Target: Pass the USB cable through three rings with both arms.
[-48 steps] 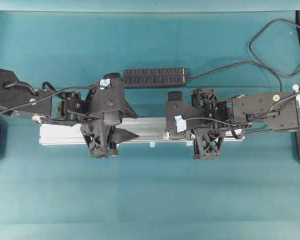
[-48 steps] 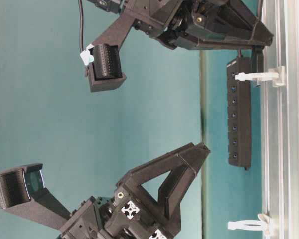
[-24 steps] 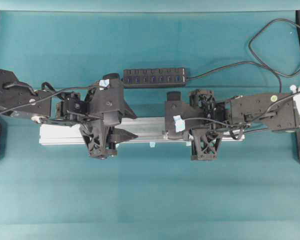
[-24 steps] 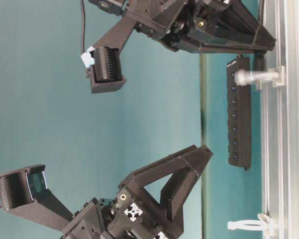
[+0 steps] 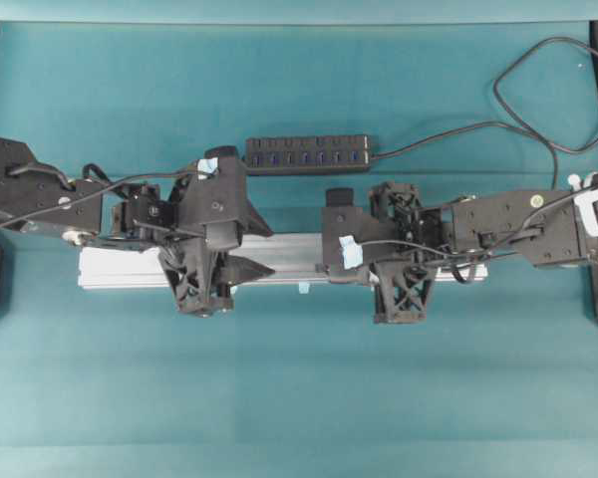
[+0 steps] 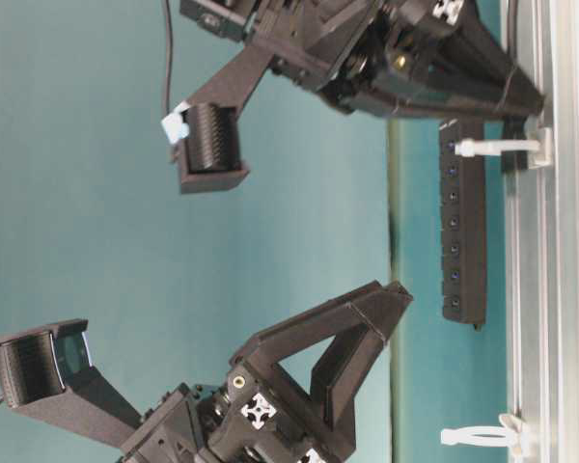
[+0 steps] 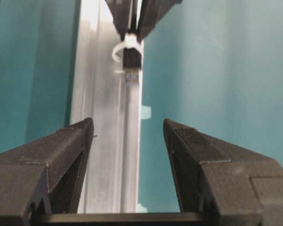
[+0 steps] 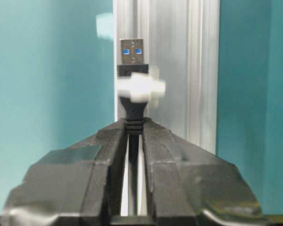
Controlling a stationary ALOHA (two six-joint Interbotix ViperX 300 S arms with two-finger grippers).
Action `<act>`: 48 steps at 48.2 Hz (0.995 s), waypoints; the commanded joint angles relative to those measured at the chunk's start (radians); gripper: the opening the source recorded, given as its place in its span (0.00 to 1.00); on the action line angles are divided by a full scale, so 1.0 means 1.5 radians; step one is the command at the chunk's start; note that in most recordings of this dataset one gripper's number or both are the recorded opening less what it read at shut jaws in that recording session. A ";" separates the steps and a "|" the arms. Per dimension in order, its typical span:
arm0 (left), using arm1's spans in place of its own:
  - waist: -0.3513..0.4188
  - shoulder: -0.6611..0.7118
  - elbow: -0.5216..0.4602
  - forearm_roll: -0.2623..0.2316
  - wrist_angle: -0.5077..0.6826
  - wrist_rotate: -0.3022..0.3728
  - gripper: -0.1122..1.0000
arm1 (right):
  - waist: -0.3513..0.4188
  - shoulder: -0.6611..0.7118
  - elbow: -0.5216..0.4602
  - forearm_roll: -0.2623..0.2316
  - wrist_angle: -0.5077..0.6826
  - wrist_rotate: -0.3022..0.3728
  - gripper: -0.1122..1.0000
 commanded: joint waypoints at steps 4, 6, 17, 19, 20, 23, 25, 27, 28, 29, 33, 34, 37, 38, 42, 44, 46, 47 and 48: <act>0.000 0.003 -0.004 0.001 -0.034 -0.001 0.66 | 0.000 -0.003 -0.011 0.002 -0.026 0.016 0.05; 0.000 0.009 -0.003 0.001 -0.042 -0.001 0.66 | -0.001 -0.003 -0.011 0.002 -0.027 0.020 0.05; 0.000 0.057 -0.009 0.001 -0.064 0.001 0.66 | -0.001 -0.007 -0.006 0.002 -0.029 0.036 0.05; 0.000 0.067 -0.010 0.001 -0.075 0.001 0.66 | -0.001 -0.007 -0.005 0.002 -0.028 0.037 0.05; 0.001 0.074 -0.011 0.001 -0.081 0.001 0.66 | 0.000 -0.007 -0.004 0.002 -0.028 0.037 0.05; 0.002 0.091 -0.016 0.001 -0.099 0.001 0.66 | -0.001 -0.007 -0.004 0.002 -0.028 0.038 0.05; 0.002 0.106 -0.026 0.001 -0.111 0.001 0.66 | -0.001 -0.007 -0.004 0.002 -0.029 0.038 0.05; 0.002 0.118 -0.033 0.001 -0.117 0.002 0.66 | -0.001 -0.007 -0.004 0.002 -0.028 0.038 0.05; 0.002 0.123 -0.037 0.001 -0.119 0.002 0.66 | 0.000 -0.007 -0.004 0.002 -0.028 0.038 0.05; 0.002 0.128 -0.041 0.001 -0.119 0.002 0.66 | -0.001 -0.007 -0.005 0.002 -0.028 0.038 0.05; 0.002 0.150 -0.059 0.001 -0.123 0.002 0.66 | -0.001 -0.007 -0.004 0.002 -0.028 0.038 0.05; 0.002 0.155 -0.063 0.001 -0.123 0.002 0.66 | -0.001 -0.007 -0.004 0.002 -0.028 0.038 0.05; 0.002 0.170 -0.077 0.001 -0.123 0.002 0.65 | -0.001 -0.007 -0.004 0.002 -0.028 0.038 0.05; 0.002 0.175 -0.081 0.001 -0.123 0.002 0.65 | 0.000 -0.007 -0.005 0.002 -0.028 0.038 0.05; 0.002 0.189 -0.094 0.001 -0.123 0.002 0.65 | 0.000 -0.007 -0.004 0.001 -0.028 0.038 0.05; 0.001 0.195 -0.100 0.001 -0.123 0.002 0.64 | 0.000 -0.007 -0.004 0.002 -0.028 0.038 0.05; 0.000 0.198 -0.102 0.001 -0.123 0.002 0.63 | -0.001 -0.007 -0.004 0.002 -0.028 0.038 0.05; 0.000 0.198 -0.102 0.001 -0.123 0.002 0.63 | -0.001 -0.008 -0.004 0.002 -0.028 0.038 0.05; 0.001 0.198 -0.102 0.001 -0.123 0.002 0.62 | 0.000 -0.007 -0.004 0.002 -0.029 0.038 0.05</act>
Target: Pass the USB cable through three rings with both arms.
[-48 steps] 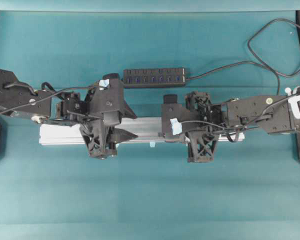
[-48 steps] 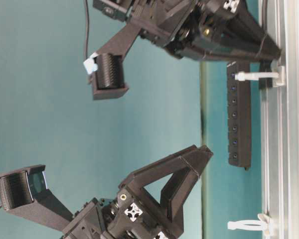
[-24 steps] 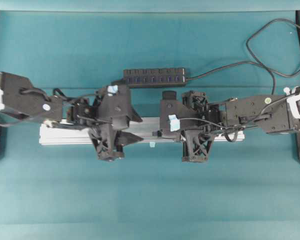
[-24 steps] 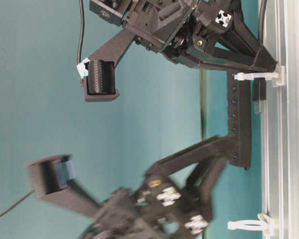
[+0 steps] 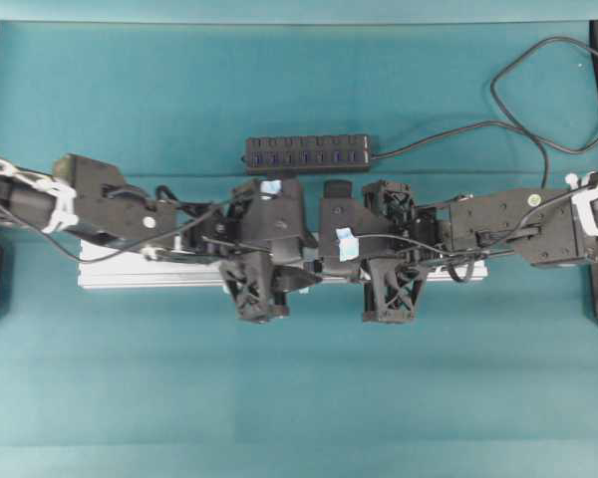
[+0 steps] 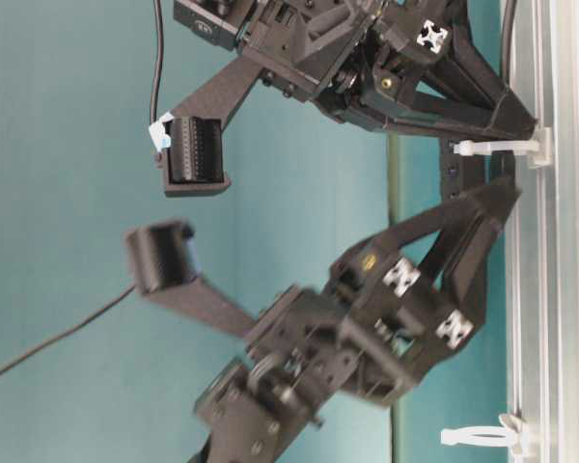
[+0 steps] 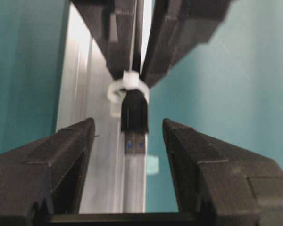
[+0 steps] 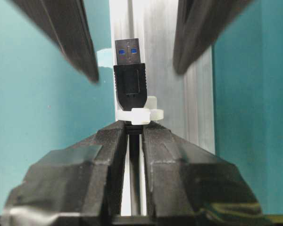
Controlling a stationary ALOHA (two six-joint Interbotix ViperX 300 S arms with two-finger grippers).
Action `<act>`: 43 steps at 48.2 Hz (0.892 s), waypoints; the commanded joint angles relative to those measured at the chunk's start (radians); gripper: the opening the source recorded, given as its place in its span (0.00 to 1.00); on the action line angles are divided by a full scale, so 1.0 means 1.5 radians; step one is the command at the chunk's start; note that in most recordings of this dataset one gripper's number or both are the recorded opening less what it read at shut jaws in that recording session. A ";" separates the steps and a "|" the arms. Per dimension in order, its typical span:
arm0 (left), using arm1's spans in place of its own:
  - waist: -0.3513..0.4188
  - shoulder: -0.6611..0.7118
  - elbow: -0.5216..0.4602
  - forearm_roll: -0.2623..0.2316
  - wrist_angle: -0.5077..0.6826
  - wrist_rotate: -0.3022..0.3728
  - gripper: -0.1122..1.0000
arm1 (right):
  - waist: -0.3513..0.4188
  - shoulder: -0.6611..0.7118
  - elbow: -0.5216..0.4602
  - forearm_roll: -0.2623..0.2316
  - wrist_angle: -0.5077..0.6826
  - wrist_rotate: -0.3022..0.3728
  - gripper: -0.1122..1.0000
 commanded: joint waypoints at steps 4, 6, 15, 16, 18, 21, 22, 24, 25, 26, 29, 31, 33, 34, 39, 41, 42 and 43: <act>-0.001 -0.002 -0.007 0.002 -0.006 0.001 0.60 | 0.001 -0.007 -0.003 0.002 -0.005 0.006 0.05; -0.001 -0.002 -0.006 0.002 -0.007 0.001 0.59 | 0.001 -0.007 -0.003 0.002 -0.004 0.006 0.05; -0.002 -0.001 -0.004 0.002 -0.006 0.001 0.56 | 0.002 -0.007 -0.003 0.002 -0.005 0.006 0.05; -0.002 -0.001 -0.004 0.002 -0.006 0.001 0.56 | 0.002 -0.008 -0.003 0.002 -0.005 0.006 0.05; -0.002 0.000 -0.004 0.002 -0.006 0.001 0.56 | 0.003 -0.007 -0.003 0.002 -0.005 0.006 0.05; -0.002 0.001 -0.005 0.002 -0.007 0.001 0.56 | 0.004 -0.008 -0.003 0.002 -0.005 0.006 0.05; -0.002 0.000 -0.005 0.002 -0.006 0.001 0.56 | 0.004 -0.007 -0.003 0.002 -0.005 0.006 0.05; -0.003 0.001 -0.004 0.002 -0.006 0.001 0.56 | 0.004 -0.007 -0.003 0.002 -0.005 0.006 0.05; -0.003 0.001 -0.004 0.002 -0.007 0.001 0.56 | 0.004 -0.007 -0.003 0.002 -0.005 0.006 0.05; -0.004 0.002 -0.004 0.002 -0.006 0.001 0.56 | 0.005 -0.007 -0.003 0.002 -0.005 0.006 0.05; -0.004 0.003 -0.003 0.002 -0.007 0.001 0.56 | 0.006 -0.007 -0.003 0.002 -0.005 0.007 0.05; -0.005 0.004 -0.003 0.002 -0.006 0.001 0.56 | 0.006 -0.007 -0.003 0.002 -0.005 0.007 0.05; -0.006 0.005 -0.004 0.002 -0.006 0.001 0.56 | 0.006 -0.007 -0.003 0.002 -0.005 0.007 0.05; -0.006 0.006 -0.004 0.002 -0.006 0.001 0.56 | 0.006 -0.007 -0.003 0.003 -0.004 0.008 0.05; -0.008 0.007 -0.006 0.002 -0.010 0.000 0.56 | 0.007 -0.007 -0.003 0.002 -0.005 0.008 0.05; -0.008 0.008 -0.006 0.002 -0.012 -0.001 0.57 | 0.008 -0.007 -0.003 0.002 -0.005 0.008 0.05; -0.008 0.008 -0.005 0.002 -0.013 -0.002 0.58 | 0.007 -0.007 -0.003 0.002 -0.005 0.008 0.05; -0.009 0.009 -0.006 0.002 -0.013 -0.002 0.58 | 0.007 -0.007 -0.003 0.002 -0.005 0.008 0.05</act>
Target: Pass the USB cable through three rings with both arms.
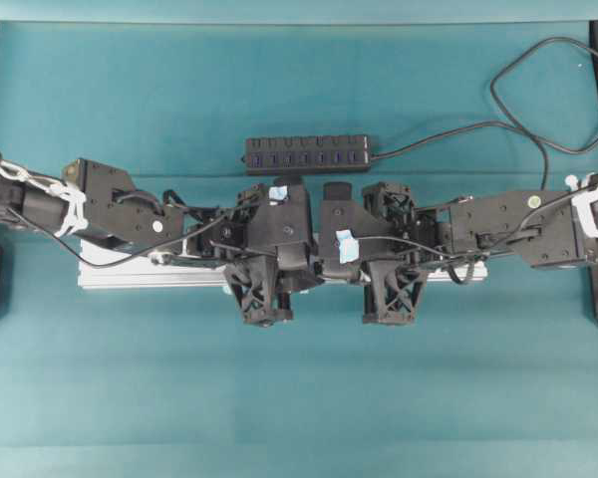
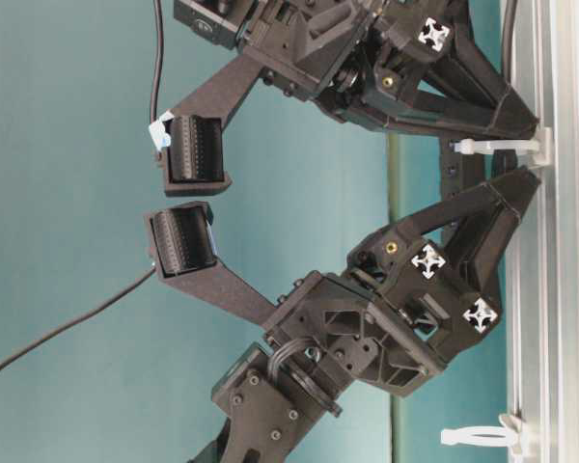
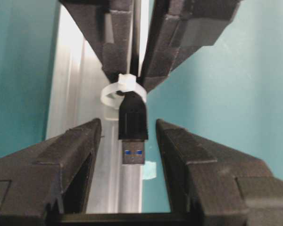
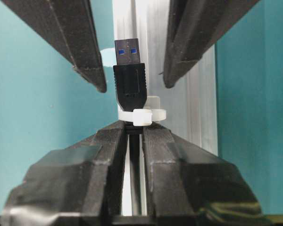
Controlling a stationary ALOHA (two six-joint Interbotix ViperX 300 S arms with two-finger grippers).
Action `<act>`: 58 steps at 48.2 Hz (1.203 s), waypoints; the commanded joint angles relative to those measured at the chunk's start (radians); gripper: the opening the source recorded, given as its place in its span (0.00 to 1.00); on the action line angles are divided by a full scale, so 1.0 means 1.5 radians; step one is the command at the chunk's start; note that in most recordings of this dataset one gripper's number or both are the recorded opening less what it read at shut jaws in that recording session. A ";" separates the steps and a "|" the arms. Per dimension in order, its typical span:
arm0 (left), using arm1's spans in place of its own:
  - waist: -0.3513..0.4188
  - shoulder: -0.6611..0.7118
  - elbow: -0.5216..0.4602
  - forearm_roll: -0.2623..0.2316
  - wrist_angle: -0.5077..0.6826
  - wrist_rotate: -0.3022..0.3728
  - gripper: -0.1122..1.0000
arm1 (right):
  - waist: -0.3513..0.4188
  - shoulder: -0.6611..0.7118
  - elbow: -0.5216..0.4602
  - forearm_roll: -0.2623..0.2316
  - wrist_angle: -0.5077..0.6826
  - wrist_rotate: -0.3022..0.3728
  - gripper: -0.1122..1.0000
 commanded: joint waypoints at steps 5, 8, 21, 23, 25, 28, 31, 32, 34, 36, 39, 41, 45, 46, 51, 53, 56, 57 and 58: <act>-0.002 -0.004 -0.006 0.002 -0.008 -0.002 0.58 | 0.004 -0.007 -0.003 0.002 -0.004 0.006 0.05; -0.002 -0.004 -0.005 0.002 -0.008 -0.002 0.58 | 0.004 -0.007 -0.004 0.001 -0.004 0.007 0.05; -0.002 -0.003 -0.007 0.002 -0.011 -0.002 0.64 | 0.005 -0.007 -0.004 0.002 -0.004 0.007 0.05; -0.002 -0.002 -0.007 0.002 -0.011 -0.002 0.68 | 0.006 -0.007 -0.003 0.002 -0.004 0.006 0.05; -0.002 -0.002 -0.008 0.002 -0.011 -0.002 0.72 | 0.005 -0.007 -0.004 0.002 -0.004 0.007 0.05; -0.002 -0.003 -0.008 0.002 -0.012 -0.002 0.78 | 0.006 -0.007 -0.004 0.002 -0.004 0.007 0.05; -0.002 -0.003 -0.008 0.002 -0.013 -0.002 0.81 | 0.006 -0.007 -0.004 0.002 -0.004 0.006 0.05; -0.003 -0.003 -0.008 0.002 -0.013 -0.002 0.81 | 0.006 -0.007 -0.004 0.002 -0.004 0.007 0.05; -0.002 -0.003 -0.008 0.002 -0.013 -0.002 0.80 | 0.005 -0.006 -0.004 0.002 -0.004 0.006 0.05; -0.002 -0.003 -0.008 0.002 -0.013 -0.002 0.79 | 0.005 -0.007 -0.005 0.002 -0.004 0.006 0.05; -0.002 -0.003 -0.008 0.002 -0.013 -0.002 0.76 | 0.006 -0.006 -0.005 0.002 -0.004 0.007 0.05; -0.002 -0.003 -0.008 0.002 -0.013 -0.002 0.72 | 0.005 -0.007 -0.005 0.002 -0.004 0.007 0.05; -0.004 -0.003 -0.010 0.002 -0.013 0.000 0.61 | 0.006 -0.006 -0.005 0.001 -0.004 0.006 0.05; -0.004 -0.002 -0.010 0.002 -0.013 0.001 0.57 | 0.006 -0.007 -0.005 0.002 -0.004 0.006 0.05; -0.005 -0.002 -0.010 0.002 -0.012 0.004 0.33 | 0.005 -0.006 -0.005 0.002 -0.004 0.007 0.05; -0.005 -0.003 -0.010 0.002 -0.013 0.007 0.30 | 0.006 -0.006 -0.005 0.002 -0.004 0.006 0.05; -0.006 -0.003 -0.011 0.002 -0.014 0.009 0.30 | 0.006 -0.006 -0.005 0.002 -0.004 0.006 0.05; -0.006 -0.002 -0.012 0.002 -0.015 0.009 0.30 | 0.006 -0.006 -0.005 0.002 -0.004 0.007 0.05; -0.006 -0.003 -0.012 0.002 -0.015 0.009 0.30 | 0.006 -0.006 -0.005 0.002 -0.004 0.007 0.05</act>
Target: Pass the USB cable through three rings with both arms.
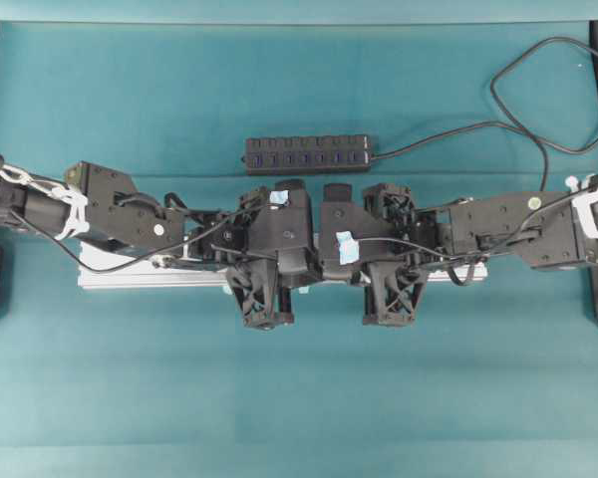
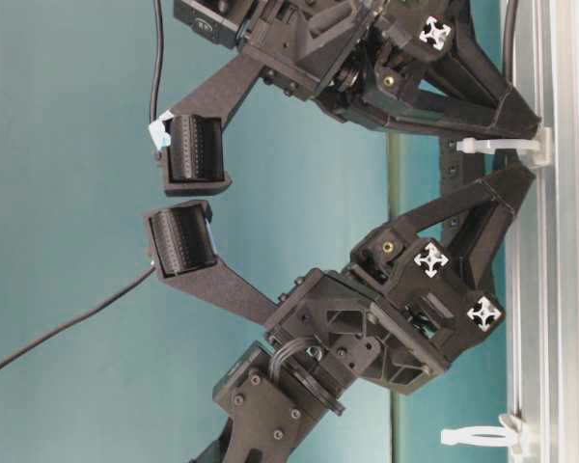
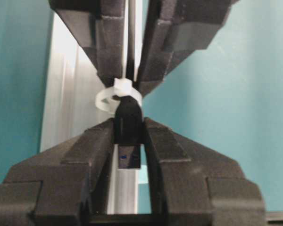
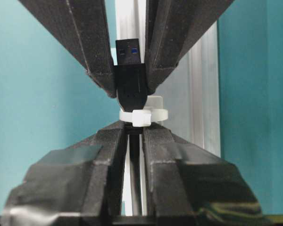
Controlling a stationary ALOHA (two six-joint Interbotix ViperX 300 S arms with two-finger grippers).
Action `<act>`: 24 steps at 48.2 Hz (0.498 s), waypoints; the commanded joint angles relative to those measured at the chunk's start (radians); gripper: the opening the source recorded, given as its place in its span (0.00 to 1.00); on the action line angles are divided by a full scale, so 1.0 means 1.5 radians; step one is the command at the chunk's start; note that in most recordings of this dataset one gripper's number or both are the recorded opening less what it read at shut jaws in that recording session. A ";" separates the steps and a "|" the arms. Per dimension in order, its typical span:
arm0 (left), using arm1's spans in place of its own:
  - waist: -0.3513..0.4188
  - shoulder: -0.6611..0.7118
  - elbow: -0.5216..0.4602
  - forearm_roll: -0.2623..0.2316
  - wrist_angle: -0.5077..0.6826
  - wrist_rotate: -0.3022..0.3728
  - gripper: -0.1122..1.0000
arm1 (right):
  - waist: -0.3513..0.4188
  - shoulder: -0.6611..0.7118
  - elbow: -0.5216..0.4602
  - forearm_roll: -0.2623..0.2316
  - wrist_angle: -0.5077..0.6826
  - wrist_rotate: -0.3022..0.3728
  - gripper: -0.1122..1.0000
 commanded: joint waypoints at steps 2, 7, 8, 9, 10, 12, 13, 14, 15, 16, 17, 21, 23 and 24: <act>-0.003 -0.004 -0.011 0.002 -0.007 0.001 0.30 | 0.003 -0.006 -0.005 0.002 -0.004 0.005 0.05; -0.002 -0.005 -0.011 0.002 -0.009 0.001 0.30 | 0.003 -0.006 -0.005 0.002 -0.005 0.005 0.05; -0.003 -0.005 -0.011 0.002 -0.009 0.001 0.30 | 0.004 -0.006 -0.006 0.002 -0.005 0.005 0.05; -0.003 -0.006 -0.011 0.002 -0.009 0.001 0.30 | 0.004 -0.006 -0.006 0.002 -0.004 0.005 0.05; -0.003 -0.006 -0.010 0.002 -0.009 0.001 0.30 | 0.003 -0.006 -0.006 0.002 -0.003 0.005 0.05; -0.002 -0.007 -0.009 0.002 -0.009 0.001 0.30 | 0.003 -0.006 -0.006 0.002 0.000 0.005 0.04; -0.003 -0.007 -0.008 0.002 -0.009 0.002 0.30 | 0.003 -0.006 -0.005 0.002 0.001 0.005 0.04; -0.003 -0.007 -0.008 0.002 -0.008 0.001 0.30 | 0.004 -0.006 -0.006 0.002 0.003 0.006 0.04; -0.003 -0.008 -0.007 0.002 -0.007 0.001 0.30 | 0.003 -0.006 -0.006 0.002 0.004 0.006 0.04; -0.003 -0.008 -0.007 0.002 -0.006 0.001 0.30 | 0.003 -0.006 -0.006 0.002 0.006 0.006 0.04; -0.003 -0.010 -0.006 0.002 -0.004 0.002 0.30 | 0.003 -0.006 -0.006 0.002 0.008 0.006 0.04; -0.003 -0.019 -0.003 0.002 0.000 0.002 0.30 | 0.003 -0.010 -0.005 0.004 0.016 0.006 0.06; -0.004 -0.025 0.000 0.002 0.002 0.002 0.30 | 0.004 -0.012 -0.005 0.004 0.018 0.005 0.08; -0.004 -0.027 0.002 0.002 0.003 0.002 0.30 | 0.004 -0.014 -0.004 0.004 0.017 0.005 0.10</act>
